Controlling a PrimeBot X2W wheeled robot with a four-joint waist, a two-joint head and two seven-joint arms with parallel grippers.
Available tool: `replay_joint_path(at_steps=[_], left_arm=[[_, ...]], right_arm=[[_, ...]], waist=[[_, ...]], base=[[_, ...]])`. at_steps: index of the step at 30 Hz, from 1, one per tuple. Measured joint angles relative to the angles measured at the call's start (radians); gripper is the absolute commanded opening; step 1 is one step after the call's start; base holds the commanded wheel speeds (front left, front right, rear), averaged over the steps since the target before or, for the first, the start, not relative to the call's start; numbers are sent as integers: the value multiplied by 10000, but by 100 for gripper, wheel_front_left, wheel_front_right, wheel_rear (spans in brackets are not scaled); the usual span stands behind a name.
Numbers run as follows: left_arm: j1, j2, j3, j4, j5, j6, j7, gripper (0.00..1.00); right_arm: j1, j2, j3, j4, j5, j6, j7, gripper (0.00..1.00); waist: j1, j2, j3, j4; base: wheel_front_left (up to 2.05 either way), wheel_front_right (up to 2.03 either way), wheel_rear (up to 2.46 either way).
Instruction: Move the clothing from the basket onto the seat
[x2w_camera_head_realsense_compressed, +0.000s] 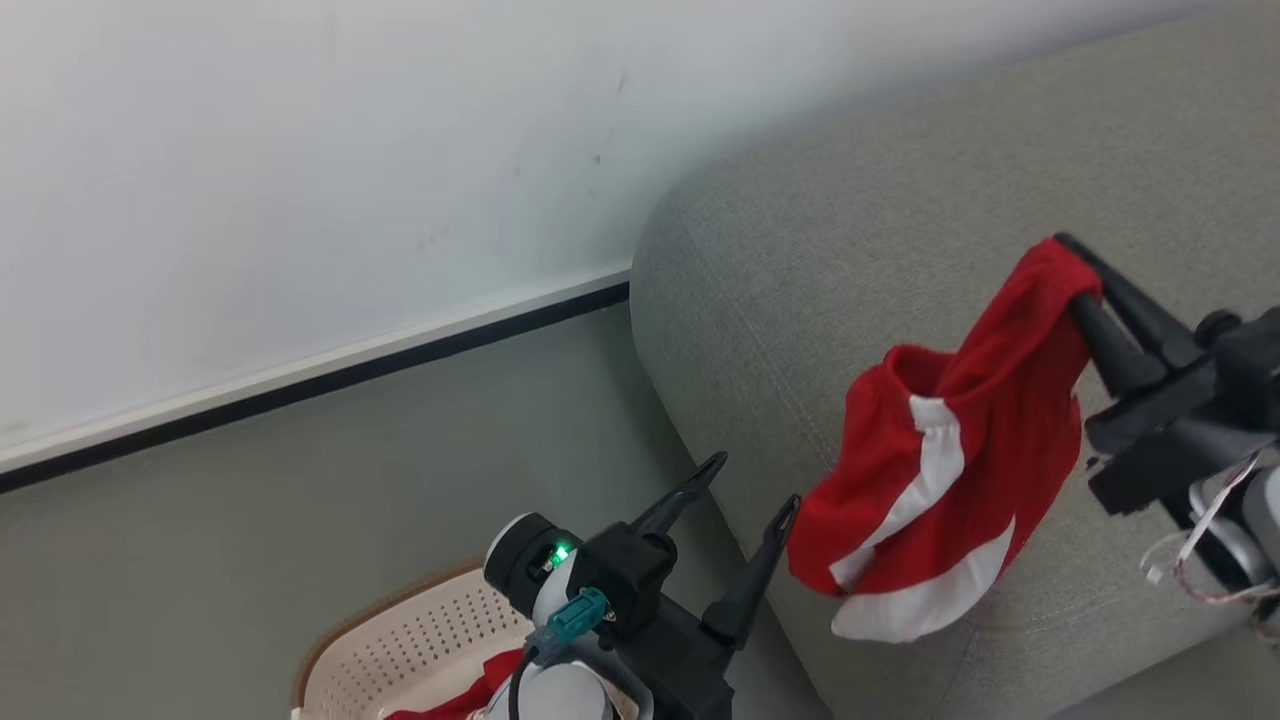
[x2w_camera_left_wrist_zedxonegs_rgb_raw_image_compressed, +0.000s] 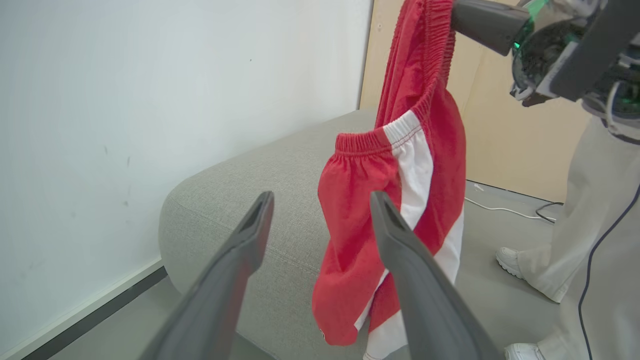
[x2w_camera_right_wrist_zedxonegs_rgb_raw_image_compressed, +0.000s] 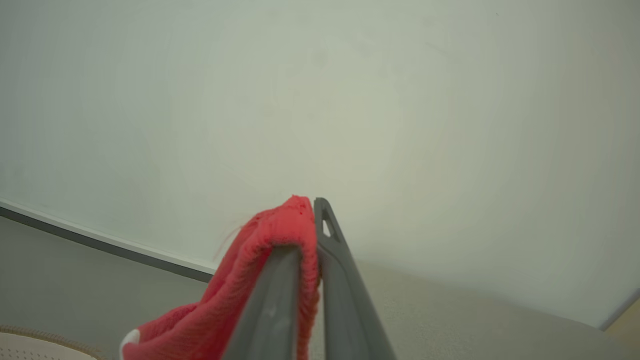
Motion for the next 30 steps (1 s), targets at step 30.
replay_joint_path(at_steps=[30], left_arm=[[-2036, 1112, -27, -2608, 1699, 259, 763, 100]], right_arm=[[-6950, -449, -2132, 5269, 980, 437, 928, 0]], waist=[[1, 1, 4165, 1001]], base=[[0, 0, 0]])
